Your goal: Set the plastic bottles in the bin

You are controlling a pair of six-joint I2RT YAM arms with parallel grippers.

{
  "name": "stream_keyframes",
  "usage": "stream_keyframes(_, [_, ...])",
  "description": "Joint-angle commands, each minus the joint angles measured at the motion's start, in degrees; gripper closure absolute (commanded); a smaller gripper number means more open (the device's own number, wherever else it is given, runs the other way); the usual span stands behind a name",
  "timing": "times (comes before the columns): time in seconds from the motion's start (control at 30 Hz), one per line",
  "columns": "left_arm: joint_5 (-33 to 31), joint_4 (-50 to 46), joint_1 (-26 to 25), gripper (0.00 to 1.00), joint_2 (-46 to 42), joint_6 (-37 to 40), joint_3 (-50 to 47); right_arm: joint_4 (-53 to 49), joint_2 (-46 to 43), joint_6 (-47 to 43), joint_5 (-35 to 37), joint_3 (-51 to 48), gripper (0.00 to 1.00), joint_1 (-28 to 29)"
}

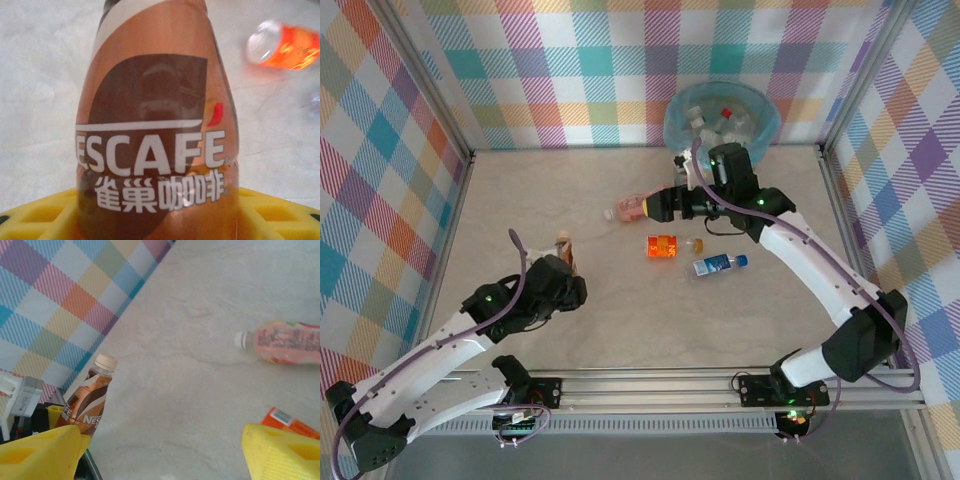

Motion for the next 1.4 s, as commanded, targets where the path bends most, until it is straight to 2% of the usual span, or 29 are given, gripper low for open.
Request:
stream_keyframes(0.0, [-1.7,4.2,-0.4,0.4,-2.3,7.3,4.3,4.4,3.9,0.3,-7.1,5.9,0.18,0.0])
stream_keyframes(0.13, [1.0,10.6,-0.4,0.4,-6.0,13.5,5.1,5.3,8.0,3.3,-13.6,12.3,0.19,0.1])
stream_keyframes(0.23, [3.6,14.5,-0.4,0.41,-7.4,17.8,6.2,10.3,9.1,6.8,-18.1,13.4,0.19,0.3])
stream_keyframes(0.4, [9.1,18.4,-0.4,0.42,-7.2,24.3,9.8,15.8,11.5,11.9,-25.1,17.9,0.18,1.0])
stream_keyframes(0.5, [12.3,19.6,-0.4,0.42,-6.0,27.6,12.0,17.4,12.5,13.2,-27.0,20.2,0.17,1.4])
stream_keyframes(0.7, [17.0,21.2,-0.4,0.42,-2.1,30.1,15.7,20.9,13.5,15.0,-30.5,22.4,0.15,2.2])
stream_keyframes(0.9, [19.5,21.9,-0.4,0.42,0.6,30.2,17.6,20.2,14.0,12.1,-33.7,23.4,0.17,4.0])
stream_keyframes(1.03, [20.5,22.3,-0.4,0.42,0.7,29.9,17.5,13.9,15.6,8.6,-33.3,26.5,0.35,4.3])
stream_keyframes(1.1, [20.3,22.0,-0.4,0.42,0.5,29.7,17.4,10.7,17.0,7.6,-34.3,28.9,0.48,4.4])
stream_keyframes(1.27, [18.7,21.3,-0.4,0.4,-0.8,29.1,17.3,10.1,17.7,8.3,-36.0,29.7,0.74,4.4])
stream_keyframes(1.37, [17.3,20.4,-0.4,0.36,-1.3,28.9,17.7,10.4,17.4,8.6,-35.9,29.7,0.8,4.4])
